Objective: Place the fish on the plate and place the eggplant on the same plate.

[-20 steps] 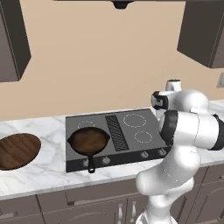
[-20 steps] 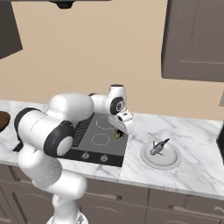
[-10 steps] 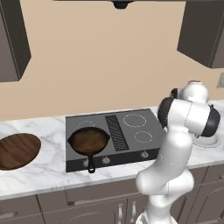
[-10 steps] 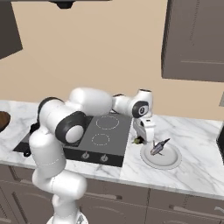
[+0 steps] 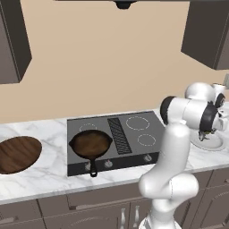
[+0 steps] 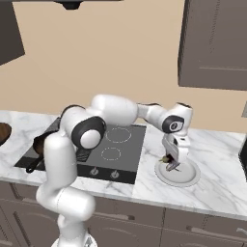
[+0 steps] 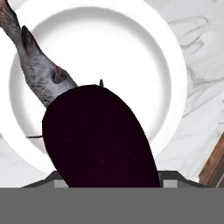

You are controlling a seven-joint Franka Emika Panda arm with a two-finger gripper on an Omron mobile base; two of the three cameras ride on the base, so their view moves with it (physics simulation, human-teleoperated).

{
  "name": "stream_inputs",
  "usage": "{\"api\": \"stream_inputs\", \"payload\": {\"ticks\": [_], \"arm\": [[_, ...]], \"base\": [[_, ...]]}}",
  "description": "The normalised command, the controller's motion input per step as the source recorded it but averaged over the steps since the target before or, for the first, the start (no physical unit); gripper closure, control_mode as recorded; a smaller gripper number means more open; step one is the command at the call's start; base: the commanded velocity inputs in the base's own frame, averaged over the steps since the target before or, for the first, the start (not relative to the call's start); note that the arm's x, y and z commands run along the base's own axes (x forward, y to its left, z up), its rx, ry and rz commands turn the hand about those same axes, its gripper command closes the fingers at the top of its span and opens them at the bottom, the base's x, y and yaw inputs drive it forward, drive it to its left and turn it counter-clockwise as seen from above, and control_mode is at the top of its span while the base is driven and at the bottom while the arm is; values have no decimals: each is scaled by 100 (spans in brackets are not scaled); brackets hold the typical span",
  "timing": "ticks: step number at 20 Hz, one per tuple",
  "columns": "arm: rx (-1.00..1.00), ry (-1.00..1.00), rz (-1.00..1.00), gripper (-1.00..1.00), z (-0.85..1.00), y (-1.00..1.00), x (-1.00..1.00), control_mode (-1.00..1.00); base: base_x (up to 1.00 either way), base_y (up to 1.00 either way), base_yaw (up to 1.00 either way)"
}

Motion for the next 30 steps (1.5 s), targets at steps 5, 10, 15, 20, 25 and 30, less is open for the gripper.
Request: {"api": "stream_inputs", "payload": {"ticks": [5, 10, 15, 20, 25, 30], "arm": [[1, 0, 0, 100, -20, -43, 5, -100], [0, 0, 0, 100, -26, -43, 0, -100], [0, 3, 0, 100, -49, -30, 8, -100], [6, 2, 6, 100, -35, 0, 2, -100], [3, 3, 3, 100, -15, 0, 0, -100], [0, 0, 0, 100, 0, 9, -6, -100]], "base": [[0, 0, 0], [0, 0, 0], [0, 0, 0], [0, 0, 0], [0, 0, 0], [0, 0, 0]]}}
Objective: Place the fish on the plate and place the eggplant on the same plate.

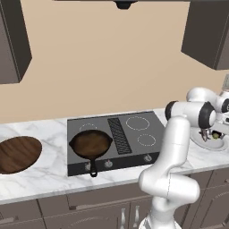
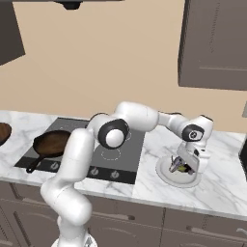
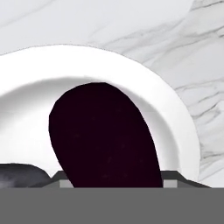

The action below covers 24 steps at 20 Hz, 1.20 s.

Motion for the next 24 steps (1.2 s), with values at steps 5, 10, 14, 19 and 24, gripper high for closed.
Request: {"api": "stream_inputs", "payload": {"ticks": [5, 10, 14, 19, 24], "arm": [[0, 0, -1, 100, 0, 6, -39, -100], [0, 0, -2, 100, 0, 28, -25, -100], [0, -2, 0, -100, 0, 53, 0, -100], [0, -10, 0, -100, 0, 8, 0, -100], [0, -12, 0, -100, 1, 0, -6, -100]], "base": [[0, 0, 0], [0, 0, 0], [0, 0, 0], [0, 0, 0], [0, 0, 0]]}}
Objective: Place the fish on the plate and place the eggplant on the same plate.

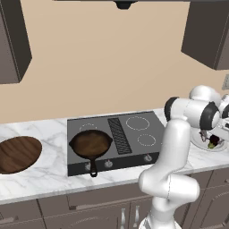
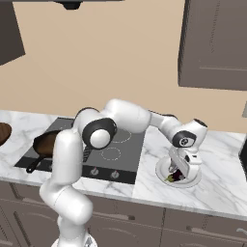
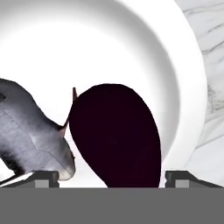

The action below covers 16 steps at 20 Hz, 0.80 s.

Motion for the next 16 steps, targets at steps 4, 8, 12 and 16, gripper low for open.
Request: {"api": "stream_inputs", "payload": {"ticks": [4, 8, 12, 16], "arm": [[-13, -9, 0, -100, 42, 12, -9, -100], [-19, -1, -1, -100, 80, 10, -12, -100], [-10, 0, 0, -100, 24, 38, -25, -100], [-6, -1, 0, -100, 2, 41, -54, -100]], "base": [[0, 0, 0], [0, 0, 0], [0, 0, 0], [0, 0, 0]]}}
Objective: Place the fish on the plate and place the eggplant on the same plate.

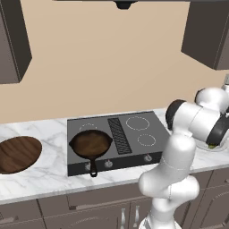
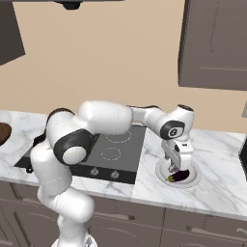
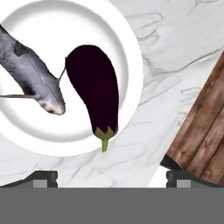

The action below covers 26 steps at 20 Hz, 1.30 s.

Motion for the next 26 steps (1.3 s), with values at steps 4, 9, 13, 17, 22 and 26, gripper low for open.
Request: {"api": "stream_inputs", "payload": {"ticks": [4, 9, 13, 17, 22, 26], "arm": [[-4, -8, 4, -100, 16, 18, -78, -100], [-10, -4, 14, -100, 21, 42, -73, -100], [-9, 0, 27, -100, 27, 46, -35, -100], [9, -1, 52, -100, 30, 71, -6, -100], [16, -6, 71, -100, -3, 64, 33, -100], [12, -7, 76, -100, -3, 46, 42, -100]], "base": [[0, 0, 0], [0, 0, 0], [0, 0, 0], [0, 0, 0], [0, 0, 0], [0, 0, 0]]}}
